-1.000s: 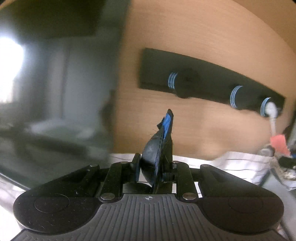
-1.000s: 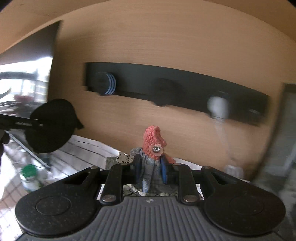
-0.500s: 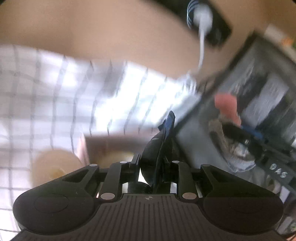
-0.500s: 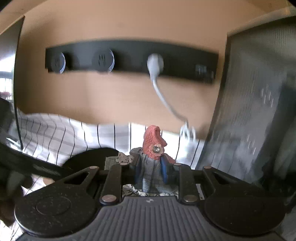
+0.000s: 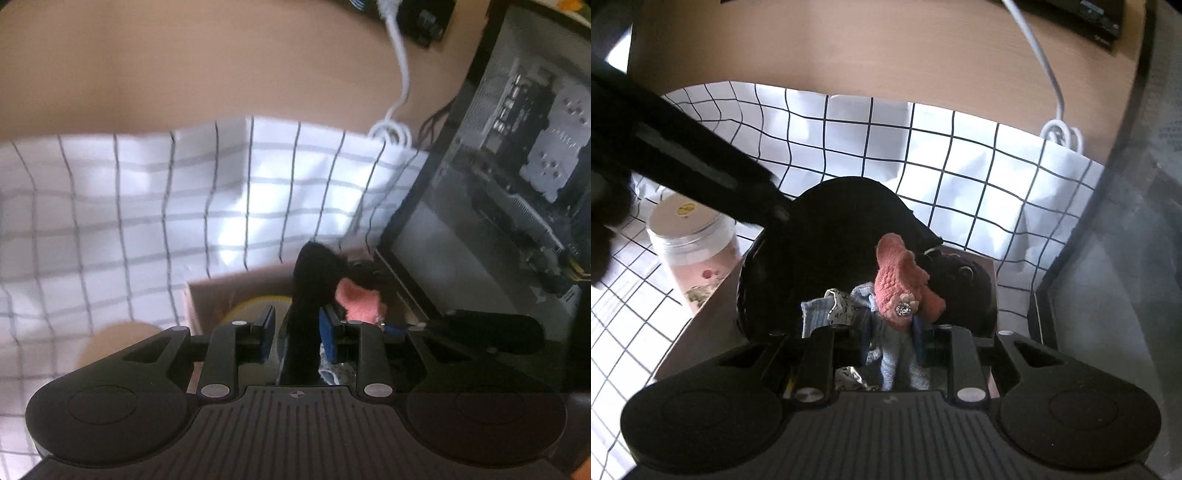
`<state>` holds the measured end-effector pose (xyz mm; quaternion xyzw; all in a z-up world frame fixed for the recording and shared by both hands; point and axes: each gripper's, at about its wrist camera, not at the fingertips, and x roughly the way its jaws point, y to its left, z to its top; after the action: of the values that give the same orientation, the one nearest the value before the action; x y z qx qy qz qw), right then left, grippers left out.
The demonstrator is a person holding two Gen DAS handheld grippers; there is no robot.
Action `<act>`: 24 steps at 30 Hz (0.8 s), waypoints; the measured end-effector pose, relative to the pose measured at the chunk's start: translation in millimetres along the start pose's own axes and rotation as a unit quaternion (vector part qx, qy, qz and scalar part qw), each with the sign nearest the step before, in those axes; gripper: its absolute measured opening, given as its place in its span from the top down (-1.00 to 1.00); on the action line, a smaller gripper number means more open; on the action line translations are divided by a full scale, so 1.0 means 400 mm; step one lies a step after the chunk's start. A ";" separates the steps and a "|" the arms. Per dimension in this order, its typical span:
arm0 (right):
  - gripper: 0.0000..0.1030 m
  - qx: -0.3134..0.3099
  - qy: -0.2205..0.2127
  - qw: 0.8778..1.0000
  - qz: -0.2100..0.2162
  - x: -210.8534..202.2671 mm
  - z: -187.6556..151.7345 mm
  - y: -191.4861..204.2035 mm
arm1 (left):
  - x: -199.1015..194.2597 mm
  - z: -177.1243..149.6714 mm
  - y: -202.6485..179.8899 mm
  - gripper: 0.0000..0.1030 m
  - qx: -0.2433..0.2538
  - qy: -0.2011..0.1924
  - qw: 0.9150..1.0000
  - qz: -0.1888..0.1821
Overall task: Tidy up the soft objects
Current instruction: 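Carry the cap and knit toy into the pink box while both grippers release them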
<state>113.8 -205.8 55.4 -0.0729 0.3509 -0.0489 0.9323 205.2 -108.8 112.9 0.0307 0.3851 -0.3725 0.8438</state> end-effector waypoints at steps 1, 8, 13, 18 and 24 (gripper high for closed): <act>0.56 0.000 0.003 1.000 -0.002 0.011 0.005 -0.001 | -0.009 0.006 -0.001 0.45 0.001 -0.007 1.000 0.001; 0.54 0.009 0.033 0.999 0.013 -0.002 -0.003 0.008 | -0.010 -0.006 -0.008 0.58 0.009 0.004 1.000 -0.004; -0.16 0.038 0.007 0.999 0.019 -0.075 -0.018 -0.012 | 0.024 -0.014 -0.006 0.59 0.017 0.012 1.000 0.022; -0.16 0.042 -0.019 0.999 0.005 -0.109 0.008 -0.016 | 0.058 -0.035 -0.004 0.61 0.024 0.045 0.999 0.016; -0.14 0.028 0.032 0.999 0.002 -0.019 0.003 0.013 | 0.025 -0.032 0.020 0.59 0.009 0.031 0.999 -0.011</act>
<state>109.1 -199.4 60.4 -0.0441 0.3790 -0.0589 0.9225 206.7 -104.6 95.3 0.0453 0.4084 -0.3841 0.8268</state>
